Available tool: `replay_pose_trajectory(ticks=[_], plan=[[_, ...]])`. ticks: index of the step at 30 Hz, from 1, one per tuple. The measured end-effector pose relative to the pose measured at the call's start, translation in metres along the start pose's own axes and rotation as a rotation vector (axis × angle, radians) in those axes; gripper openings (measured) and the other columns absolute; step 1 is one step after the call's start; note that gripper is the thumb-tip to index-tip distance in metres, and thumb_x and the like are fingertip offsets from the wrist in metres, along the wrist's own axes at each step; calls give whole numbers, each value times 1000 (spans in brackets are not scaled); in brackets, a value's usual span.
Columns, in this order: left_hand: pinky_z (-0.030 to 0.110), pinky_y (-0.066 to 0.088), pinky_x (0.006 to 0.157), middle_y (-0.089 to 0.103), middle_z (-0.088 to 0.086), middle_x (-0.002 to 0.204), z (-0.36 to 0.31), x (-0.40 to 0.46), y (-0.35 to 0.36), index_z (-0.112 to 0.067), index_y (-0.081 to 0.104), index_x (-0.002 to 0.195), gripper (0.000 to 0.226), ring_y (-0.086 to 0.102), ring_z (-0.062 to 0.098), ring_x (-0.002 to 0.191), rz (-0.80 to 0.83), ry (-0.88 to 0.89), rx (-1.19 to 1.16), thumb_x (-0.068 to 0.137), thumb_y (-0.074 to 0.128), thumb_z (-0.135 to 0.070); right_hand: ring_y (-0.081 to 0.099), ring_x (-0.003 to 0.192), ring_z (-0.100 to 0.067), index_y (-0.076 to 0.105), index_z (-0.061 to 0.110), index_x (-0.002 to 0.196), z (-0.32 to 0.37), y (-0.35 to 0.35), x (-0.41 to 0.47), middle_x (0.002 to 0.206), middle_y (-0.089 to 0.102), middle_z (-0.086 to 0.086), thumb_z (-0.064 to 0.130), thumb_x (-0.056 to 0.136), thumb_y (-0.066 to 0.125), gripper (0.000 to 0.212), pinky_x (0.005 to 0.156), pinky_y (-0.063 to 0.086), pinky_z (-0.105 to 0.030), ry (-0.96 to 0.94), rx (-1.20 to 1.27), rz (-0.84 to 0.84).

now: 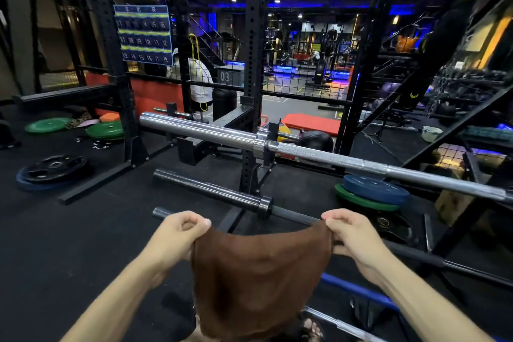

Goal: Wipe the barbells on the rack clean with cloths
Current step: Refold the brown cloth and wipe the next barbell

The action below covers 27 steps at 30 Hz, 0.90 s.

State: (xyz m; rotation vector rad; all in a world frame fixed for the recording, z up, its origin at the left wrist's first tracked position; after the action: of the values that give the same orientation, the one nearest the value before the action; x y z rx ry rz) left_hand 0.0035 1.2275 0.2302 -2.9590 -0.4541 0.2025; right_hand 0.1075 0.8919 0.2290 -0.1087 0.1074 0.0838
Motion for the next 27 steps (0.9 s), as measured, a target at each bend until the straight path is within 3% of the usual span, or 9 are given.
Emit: replay_pose_trajectory(ticks=[5,9,12,15,18,21,24,26,27], plan=[[21,39,50,59,0,67,-21,-10,68,-6,71,86,8,48,9,57,141,43,-56,92,73,-11,58,66,-16,77,15,93,26,71,-35,79,73,-5,5,91,71,12,54,44,-24,-172,-1,136],[26,47,49,63,9,74,-23,-10,89,-7,69,84,9,59,14,60,135,-5,-248,93,69,-5,71,79,-9,76,27,101,53,96,-60,92,77,5,18,84,82,20,73,57,-25,-392,-150,174],[25,50,49,64,5,68,-17,-8,88,-5,66,88,9,58,10,52,143,-44,-376,96,62,-2,67,101,-5,70,37,115,57,102,-76,107,72,18,30,76,86,43,83,52,-18,-537,-331,212],[32,62,69,72,18,97,-10,-12,89,0,72,102,14,67,27,82,247,-72,-490,94,61,0,61,113,-3,66,37,121,56,105,-75,117,66,22,19,79,80,48,86,44,-11,-710,-477,179],[39,59,92,72,27,114,4,-13,83,6,69,116,29,70,38,110,317,-72,-547,92,55,11,67,104,-4,72,32,113,43,98,-55,107,72,20,-2,82,69,47,82,49,-15,-607,-361,155],[34,58,96,72,26,114,24,-5,74,5,67,118,35,68,36,117,315,25,-444,86,61,19,70,95,-5,74,27,101,26,99,-38,98,76,12,-14,78,59,49,86,50,-16,-476,-236,149],[30,55,96,72,9,120,57,10,64,-13,67,124,58,64,28,122,212,102,-259,70,86,-3,70,86,-18,75,19,97,6,111,-20,91,76,-1,-20,80,51,50,75,52,-22,-283,-16,234],[31,46,105,65,-7,132,77,16,66,-34,63,131,74,59,12,128,257,78,-175,64,95,-29,66,80,-23,77,15,99,-10,125,-12,88,73,-9,-20,82,47,49,68,50,-30,-93,176,365],[33,42,108,64,-11,134,86,18,70,-38,63,129,71,58,7,128,312,53,-169,66,94,-38,64,78,-24,77,15,99,-16,130,-9,88,71,-11,-18,82,47,48,67,49,-32,-26,241,425]])
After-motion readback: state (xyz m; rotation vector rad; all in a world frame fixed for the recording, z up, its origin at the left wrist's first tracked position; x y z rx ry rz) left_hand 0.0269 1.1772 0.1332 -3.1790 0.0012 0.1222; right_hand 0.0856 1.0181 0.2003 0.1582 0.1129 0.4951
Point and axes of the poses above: each hand's wrist, its own x-axis towards the middle knuckle, its own y-axis out of the palm, z = x × y, the point moved 8 cm from there along x, towards the middle knuckle
